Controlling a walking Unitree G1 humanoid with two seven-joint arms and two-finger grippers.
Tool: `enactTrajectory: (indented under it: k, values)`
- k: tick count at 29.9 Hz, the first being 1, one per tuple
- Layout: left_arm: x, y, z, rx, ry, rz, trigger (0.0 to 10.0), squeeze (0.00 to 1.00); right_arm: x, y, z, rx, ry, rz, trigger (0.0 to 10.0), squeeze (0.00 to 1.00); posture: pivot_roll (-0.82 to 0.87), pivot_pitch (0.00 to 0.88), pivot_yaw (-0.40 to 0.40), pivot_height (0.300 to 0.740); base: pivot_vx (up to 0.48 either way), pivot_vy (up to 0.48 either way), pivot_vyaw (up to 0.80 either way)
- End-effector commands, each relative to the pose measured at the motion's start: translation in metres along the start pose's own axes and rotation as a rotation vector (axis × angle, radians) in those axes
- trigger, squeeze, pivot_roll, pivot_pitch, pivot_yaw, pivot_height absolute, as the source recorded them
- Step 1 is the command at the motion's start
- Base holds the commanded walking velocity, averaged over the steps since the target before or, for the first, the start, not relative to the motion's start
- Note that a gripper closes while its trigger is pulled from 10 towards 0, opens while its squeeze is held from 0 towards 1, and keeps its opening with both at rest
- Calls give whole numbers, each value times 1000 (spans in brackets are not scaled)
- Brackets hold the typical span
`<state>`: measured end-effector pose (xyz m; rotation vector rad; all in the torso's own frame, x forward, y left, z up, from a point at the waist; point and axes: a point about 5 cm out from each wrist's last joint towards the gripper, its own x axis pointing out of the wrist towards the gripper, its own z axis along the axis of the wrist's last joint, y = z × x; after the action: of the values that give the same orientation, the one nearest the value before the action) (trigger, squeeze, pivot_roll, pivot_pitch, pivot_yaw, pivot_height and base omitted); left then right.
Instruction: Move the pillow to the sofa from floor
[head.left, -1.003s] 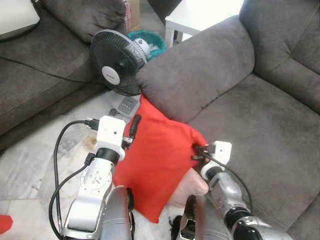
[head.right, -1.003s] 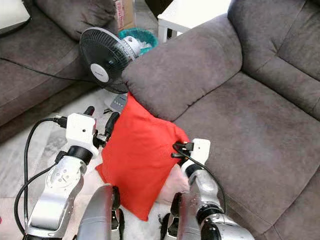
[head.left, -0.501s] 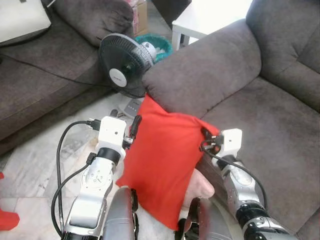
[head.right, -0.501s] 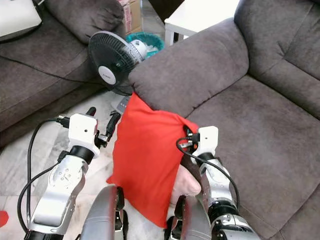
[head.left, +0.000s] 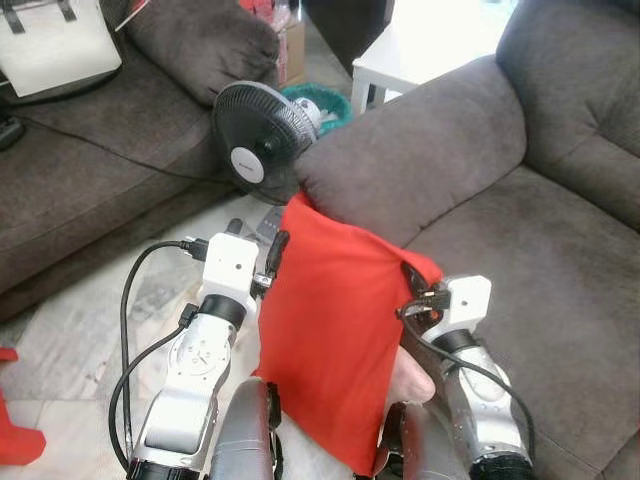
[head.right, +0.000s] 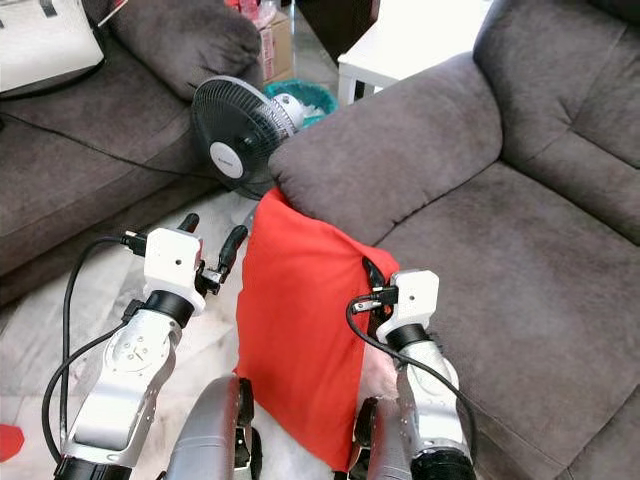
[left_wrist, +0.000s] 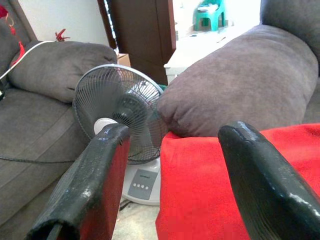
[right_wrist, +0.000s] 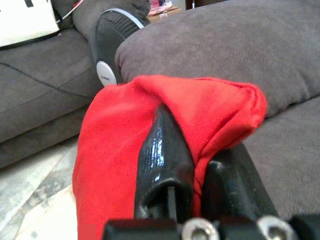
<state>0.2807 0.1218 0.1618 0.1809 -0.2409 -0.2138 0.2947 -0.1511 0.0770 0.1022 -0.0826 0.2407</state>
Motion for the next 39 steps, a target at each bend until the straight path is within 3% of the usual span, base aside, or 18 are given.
enactTrajectory:
  k: [1,22,39]
  values:
    - [-2,1,-3,-6,7,-9,10000,0,7,-5,33,-12,-150,-37,10000,0,191,89,-26,625,0,0,0]
    - [-1,-1,-6,-16,-4,-22,10000,0,5,1,28,13,-102,-53,10000,0,185,50,-26,625,-136,0,0]
    - [-4,0,-7,-10,7,0,10000,0,4,0,27,24,-81,-59,10000,0,186,91,-39,625,0,0,0]
